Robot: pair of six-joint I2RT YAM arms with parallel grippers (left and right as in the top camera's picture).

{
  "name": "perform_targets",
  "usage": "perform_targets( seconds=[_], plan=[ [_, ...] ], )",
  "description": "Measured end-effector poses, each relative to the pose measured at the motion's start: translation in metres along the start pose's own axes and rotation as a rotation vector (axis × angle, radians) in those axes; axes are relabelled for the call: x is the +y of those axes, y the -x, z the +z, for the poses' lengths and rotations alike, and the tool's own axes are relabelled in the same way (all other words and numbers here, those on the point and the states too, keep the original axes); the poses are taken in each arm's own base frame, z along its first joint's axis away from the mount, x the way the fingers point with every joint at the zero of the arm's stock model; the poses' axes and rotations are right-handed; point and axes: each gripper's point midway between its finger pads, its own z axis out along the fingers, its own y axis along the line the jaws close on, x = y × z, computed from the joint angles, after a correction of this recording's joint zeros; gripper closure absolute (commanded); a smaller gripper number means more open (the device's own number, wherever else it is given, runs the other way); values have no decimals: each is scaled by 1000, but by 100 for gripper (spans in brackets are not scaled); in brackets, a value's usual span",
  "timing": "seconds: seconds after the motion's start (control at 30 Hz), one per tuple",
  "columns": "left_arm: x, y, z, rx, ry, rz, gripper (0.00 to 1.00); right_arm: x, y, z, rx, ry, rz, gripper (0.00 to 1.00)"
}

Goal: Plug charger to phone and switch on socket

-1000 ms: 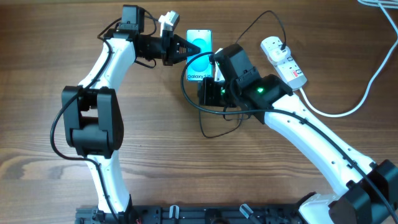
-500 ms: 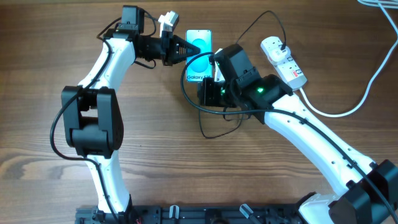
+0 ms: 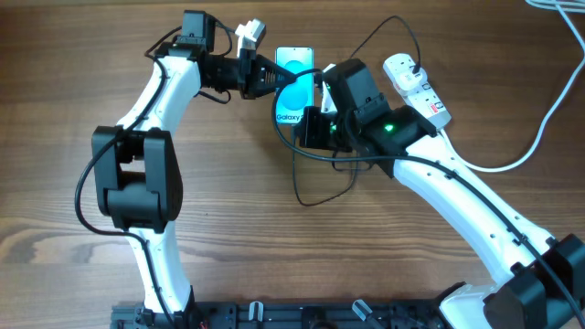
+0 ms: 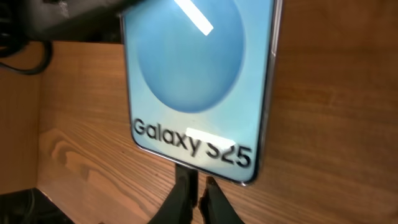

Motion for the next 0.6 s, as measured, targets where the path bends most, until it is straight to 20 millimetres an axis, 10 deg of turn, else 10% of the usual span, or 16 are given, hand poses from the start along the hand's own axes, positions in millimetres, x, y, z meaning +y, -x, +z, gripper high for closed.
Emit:
perform_targets(
  seconds=[0.27,0.6],
  plan=[
    [3,0,0,-2,15,-5,96,-7,-17,-14,77,-54,8,58],
    [-5,-1,0,6,-28,-105,96,16,-20,-15,112,68,3,63]
  ],
)
